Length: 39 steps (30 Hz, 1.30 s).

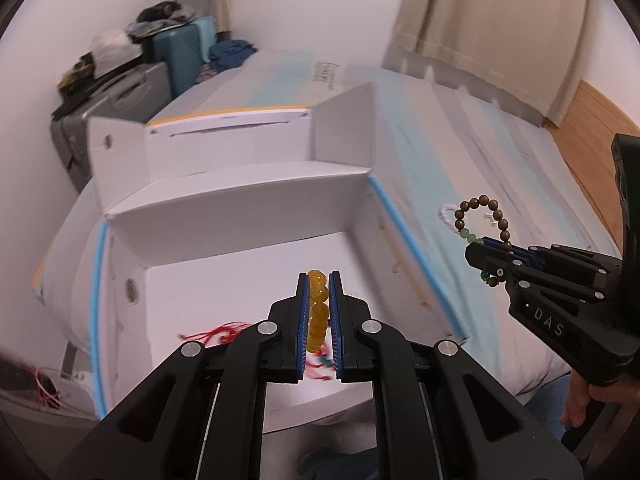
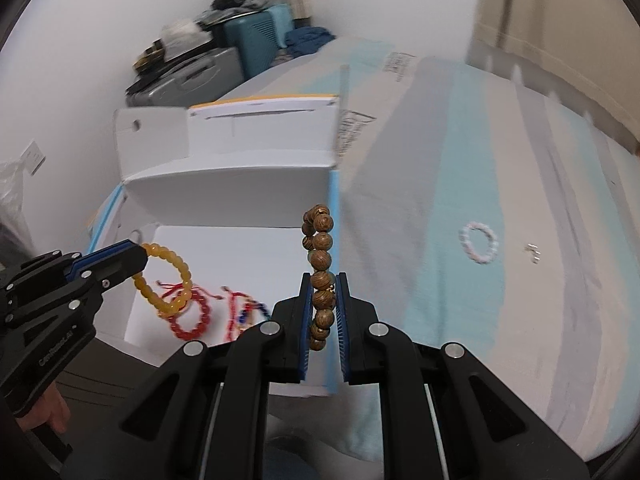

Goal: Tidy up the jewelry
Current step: 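Carry both held bracelets over the white cardboard box, then lower bracelets into the box and open both tools, then move both open tools back over the pink bracelet and pearl earrings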

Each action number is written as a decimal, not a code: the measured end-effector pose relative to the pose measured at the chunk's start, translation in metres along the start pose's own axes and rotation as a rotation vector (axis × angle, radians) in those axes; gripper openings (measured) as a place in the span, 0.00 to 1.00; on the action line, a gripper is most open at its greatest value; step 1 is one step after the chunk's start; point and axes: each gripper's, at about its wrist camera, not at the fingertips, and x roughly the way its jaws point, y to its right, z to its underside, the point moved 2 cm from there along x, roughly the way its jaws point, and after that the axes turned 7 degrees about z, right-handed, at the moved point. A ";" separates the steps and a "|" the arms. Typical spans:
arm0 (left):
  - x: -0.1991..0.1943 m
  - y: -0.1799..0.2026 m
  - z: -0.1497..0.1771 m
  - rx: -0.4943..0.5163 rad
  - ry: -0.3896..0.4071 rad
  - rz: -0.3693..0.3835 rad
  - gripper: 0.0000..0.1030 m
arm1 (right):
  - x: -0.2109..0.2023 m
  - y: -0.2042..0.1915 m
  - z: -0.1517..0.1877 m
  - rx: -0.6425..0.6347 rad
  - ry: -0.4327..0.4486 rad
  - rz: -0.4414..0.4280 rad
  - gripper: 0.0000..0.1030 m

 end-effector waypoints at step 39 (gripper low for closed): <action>0.037 -0.107 0.051 -0.164 -0.113 -0.148 0.41 | 0.099 -0.086 0.031 -0.092 -0.204 -0.050 0.46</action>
